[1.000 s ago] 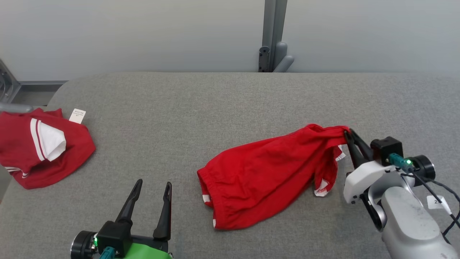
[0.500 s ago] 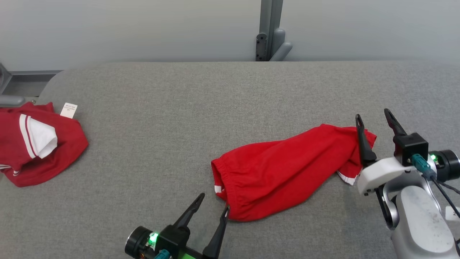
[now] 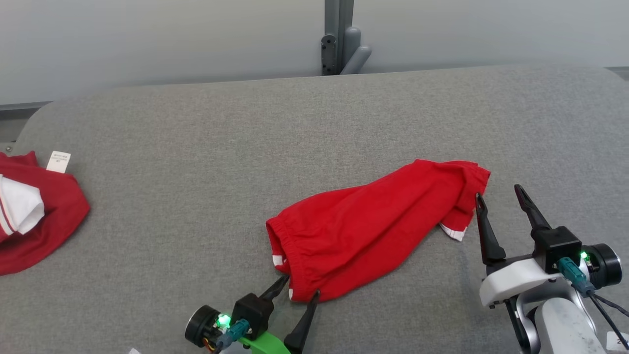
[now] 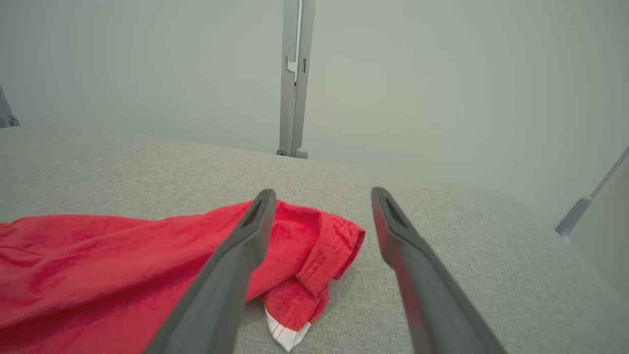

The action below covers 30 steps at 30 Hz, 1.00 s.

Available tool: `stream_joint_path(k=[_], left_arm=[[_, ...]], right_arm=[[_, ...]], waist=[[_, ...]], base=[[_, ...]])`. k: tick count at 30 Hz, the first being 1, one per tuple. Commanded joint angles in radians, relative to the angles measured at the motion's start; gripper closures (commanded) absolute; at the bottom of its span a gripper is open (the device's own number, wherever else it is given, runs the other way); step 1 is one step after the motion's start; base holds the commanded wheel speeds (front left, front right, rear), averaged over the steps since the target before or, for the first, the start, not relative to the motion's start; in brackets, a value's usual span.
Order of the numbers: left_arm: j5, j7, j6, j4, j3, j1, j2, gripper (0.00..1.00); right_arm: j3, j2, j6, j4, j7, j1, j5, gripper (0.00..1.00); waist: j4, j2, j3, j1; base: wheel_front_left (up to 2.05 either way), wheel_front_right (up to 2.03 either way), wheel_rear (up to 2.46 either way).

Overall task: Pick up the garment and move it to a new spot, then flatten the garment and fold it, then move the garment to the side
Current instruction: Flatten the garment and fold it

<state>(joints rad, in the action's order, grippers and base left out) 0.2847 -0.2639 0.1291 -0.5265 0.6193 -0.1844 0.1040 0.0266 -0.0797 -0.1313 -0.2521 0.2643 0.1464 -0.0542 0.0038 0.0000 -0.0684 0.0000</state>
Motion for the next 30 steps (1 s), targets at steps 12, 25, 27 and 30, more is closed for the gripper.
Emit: stream_joint_path(k=[12, 25, 27, 30], left_arm=[[0.127, 0.000, 0.002, -0.047, 0.043, -0.082, 0.004, 1.00], [0.586, 0.000, 0.003, 0.080, -0.029, -0.308, 0.091, 1.00], [0.625, 0.000, 0.003, 0.058, -0.059, -0.359, 0.110, 1.00], [0.657, 0.000, 0.003, -0.028, -0.099, -0.431, 0.120, 1.00]], right_arm=[[-0.009, 0.022, 0.001, 0.076, 0.001, -0.085, 0.024, 0.00], [-0.037, 0.029, 0.001, 0.081, 0.001, -0.078, 0.071, 0.00], [-0.046, 0.029, 0.001, 0.081, 0.001, -0.068, 0.077, 0.00], [-0.060, 0.029, 0.001, 0.086, 0.001, -0.054, 0.085, 0.00]], waist=[[-0.092, 0.0000, -0.027, 0.0000], [-0.222, 0.0000, -0.097, 0.0000], [-0.244, 0.0000, -0.119, 0.0000], [-0.272, 0.0000, -0.155, 0.0000]], base=[[0.00, 0.00, 0.00], [0.00, 0.00, 0.00], [0.00, 0.00, 0.00], [0.00, 0.00, 0.00]])
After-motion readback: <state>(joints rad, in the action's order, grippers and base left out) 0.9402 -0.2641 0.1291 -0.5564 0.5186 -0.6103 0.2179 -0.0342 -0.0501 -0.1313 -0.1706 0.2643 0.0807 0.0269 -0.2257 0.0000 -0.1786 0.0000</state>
